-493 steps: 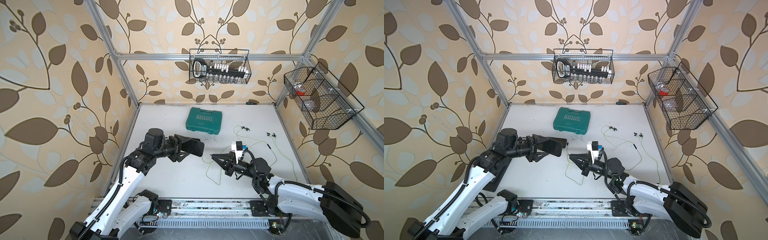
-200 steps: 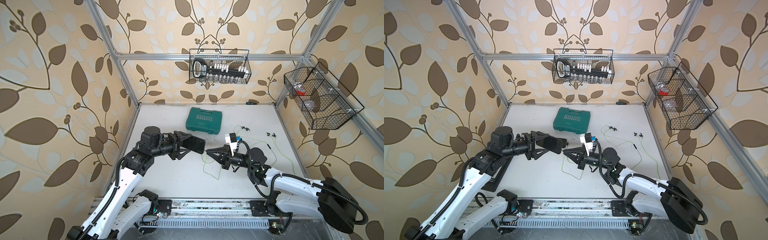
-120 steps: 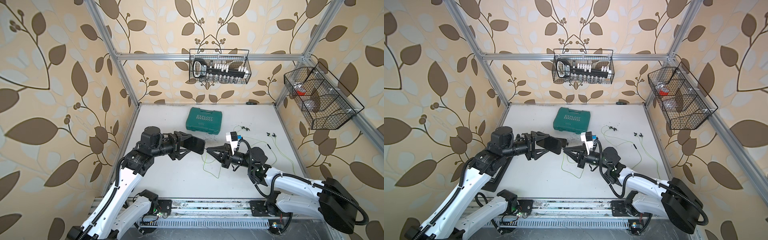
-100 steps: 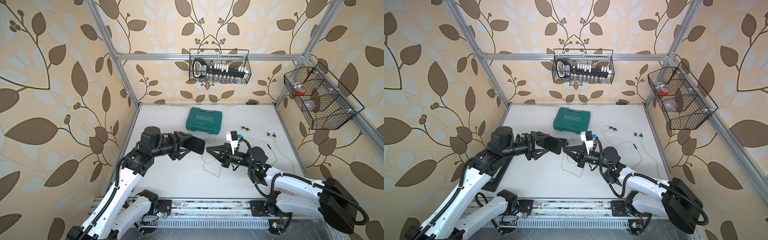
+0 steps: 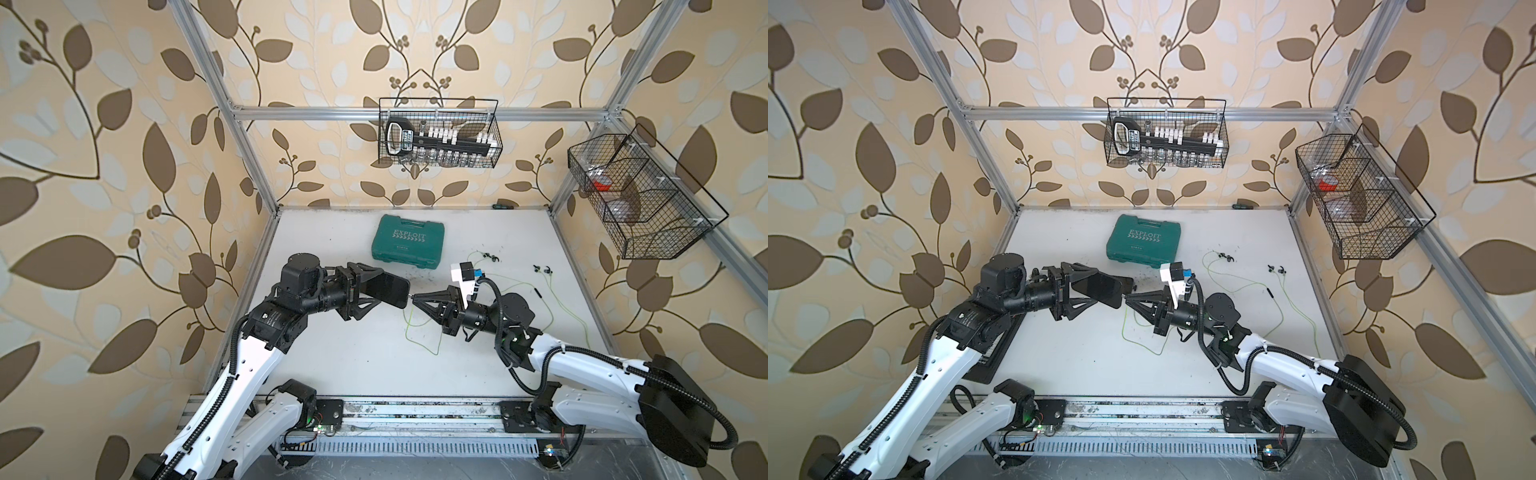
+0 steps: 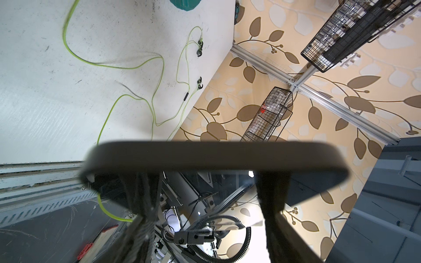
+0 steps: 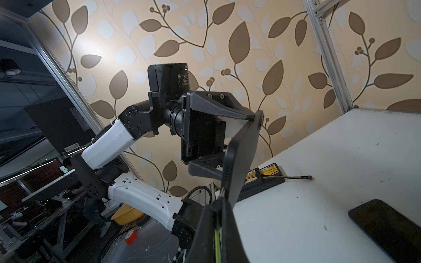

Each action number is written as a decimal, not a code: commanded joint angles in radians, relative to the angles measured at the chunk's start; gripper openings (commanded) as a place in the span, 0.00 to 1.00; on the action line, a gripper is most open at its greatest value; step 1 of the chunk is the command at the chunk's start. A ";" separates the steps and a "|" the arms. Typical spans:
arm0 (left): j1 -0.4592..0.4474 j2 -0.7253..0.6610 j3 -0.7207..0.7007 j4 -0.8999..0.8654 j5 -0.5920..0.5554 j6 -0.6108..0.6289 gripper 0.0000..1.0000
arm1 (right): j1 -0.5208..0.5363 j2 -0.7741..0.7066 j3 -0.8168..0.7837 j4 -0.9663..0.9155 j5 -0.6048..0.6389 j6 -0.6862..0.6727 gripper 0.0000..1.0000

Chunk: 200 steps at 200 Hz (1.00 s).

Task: Plug wired earphones into phones
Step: Insert the wired earphone into the phone.

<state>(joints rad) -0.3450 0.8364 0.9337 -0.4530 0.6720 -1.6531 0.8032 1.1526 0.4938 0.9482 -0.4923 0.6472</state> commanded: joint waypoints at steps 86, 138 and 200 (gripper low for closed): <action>0.008 -0.024 0.017 0.019 -0.001 0.024 0.68 | 0.032 0.021 0.074 -0.151 0.089 -0.059 0.00; 0.008 -0.030 0.019 -0.033 -0.040 0.059 0.67 | 0.062 0.045 0.138 -0.279 0.144 -0.087 0.00; 0.008 -0.028 0.001 -0.020 -0.038 0.055 0.67 | 0.062 0.069 0.163 -0.314 0.178 -0.070 0.00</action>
<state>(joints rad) -0.3317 0.8299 0.9306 -0.5175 0.5453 -1.6123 0.8585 1.1995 0.6285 0.6540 -0.3500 0.5827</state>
